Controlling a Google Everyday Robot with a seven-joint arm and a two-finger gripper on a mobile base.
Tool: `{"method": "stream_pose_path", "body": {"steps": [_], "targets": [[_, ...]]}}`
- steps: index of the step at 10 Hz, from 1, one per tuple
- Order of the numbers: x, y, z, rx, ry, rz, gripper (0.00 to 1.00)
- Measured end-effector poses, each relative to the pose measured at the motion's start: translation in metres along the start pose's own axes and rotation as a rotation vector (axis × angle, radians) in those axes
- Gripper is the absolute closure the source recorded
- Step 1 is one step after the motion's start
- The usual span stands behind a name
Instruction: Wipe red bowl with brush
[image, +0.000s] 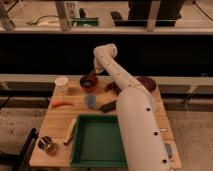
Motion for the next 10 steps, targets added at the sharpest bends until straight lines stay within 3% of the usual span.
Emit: {"method": "stream_pose_path", "body": {"steps": [4, 10], "targets": [[-0.006, 0.015, -0.015, 0.009, 0.015, 0.016, 1.00], [-0.002, 0.021, -0.036, 0.042, 0.105, 0.017, 1.00]]}}
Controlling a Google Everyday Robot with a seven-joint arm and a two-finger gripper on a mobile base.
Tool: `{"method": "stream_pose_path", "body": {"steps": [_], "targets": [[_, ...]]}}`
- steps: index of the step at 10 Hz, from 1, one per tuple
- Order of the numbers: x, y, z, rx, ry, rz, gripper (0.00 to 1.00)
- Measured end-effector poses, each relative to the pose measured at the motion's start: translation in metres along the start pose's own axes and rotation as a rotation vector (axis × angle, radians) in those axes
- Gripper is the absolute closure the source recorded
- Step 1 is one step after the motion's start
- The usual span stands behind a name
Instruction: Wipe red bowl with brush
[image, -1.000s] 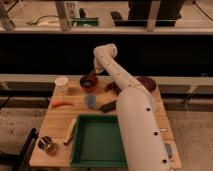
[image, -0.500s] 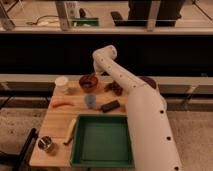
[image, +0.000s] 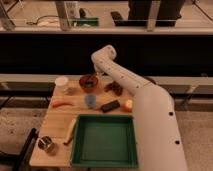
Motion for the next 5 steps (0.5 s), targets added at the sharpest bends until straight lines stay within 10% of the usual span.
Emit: {"method": "stream_pose_path", "body": {"steps": [5], "targets": [[-0.0042, -0.0015, -0.0007, 0.024, 0.034, -0.030, 0.78]]}}
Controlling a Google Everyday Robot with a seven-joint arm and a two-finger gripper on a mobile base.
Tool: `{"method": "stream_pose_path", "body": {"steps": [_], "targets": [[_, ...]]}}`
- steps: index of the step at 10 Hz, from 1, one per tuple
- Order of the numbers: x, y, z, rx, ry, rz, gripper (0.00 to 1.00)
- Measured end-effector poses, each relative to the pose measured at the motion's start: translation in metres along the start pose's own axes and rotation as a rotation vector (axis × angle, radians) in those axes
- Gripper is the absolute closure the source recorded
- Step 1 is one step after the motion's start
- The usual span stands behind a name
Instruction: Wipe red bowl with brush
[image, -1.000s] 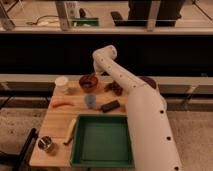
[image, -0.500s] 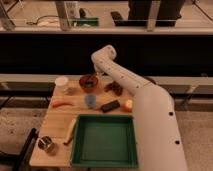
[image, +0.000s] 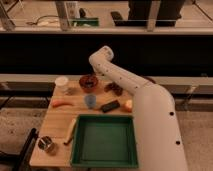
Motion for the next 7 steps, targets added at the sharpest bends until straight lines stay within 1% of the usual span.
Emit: {"method": "stream_pose_path", "body": {"steps": [1, 5, 6, 7], "targets": [[-0.002, -0.002, -0.001, 0.009, 0.004, -0.008, 0.66], [-0.014, -0.008, -0.004, 0.034, 0.027, -0.032, 0.27], [-0.014, -0.009, -0.006, 0.039, 0.035, -0.036, 0.21], [-0.015, -0.010, -0.006, 0.043, 0.042, -0.042, 0.20]]}}
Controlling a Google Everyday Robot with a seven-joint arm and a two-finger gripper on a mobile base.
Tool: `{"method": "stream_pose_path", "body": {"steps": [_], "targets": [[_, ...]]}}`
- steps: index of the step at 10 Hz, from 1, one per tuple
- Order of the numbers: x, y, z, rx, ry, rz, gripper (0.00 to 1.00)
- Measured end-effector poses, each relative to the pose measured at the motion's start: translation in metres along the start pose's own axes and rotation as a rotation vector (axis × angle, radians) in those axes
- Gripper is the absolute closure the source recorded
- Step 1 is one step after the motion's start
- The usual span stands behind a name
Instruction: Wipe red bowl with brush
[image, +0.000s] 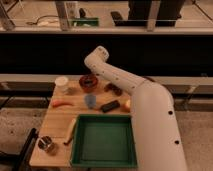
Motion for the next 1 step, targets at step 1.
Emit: {"method": "stream_pose_path", "body": {"steps": [1], "targets": [[-0.0030, -0.0013, -0.0004, 0.004, 0.004, -0.008, 0.20]]}}
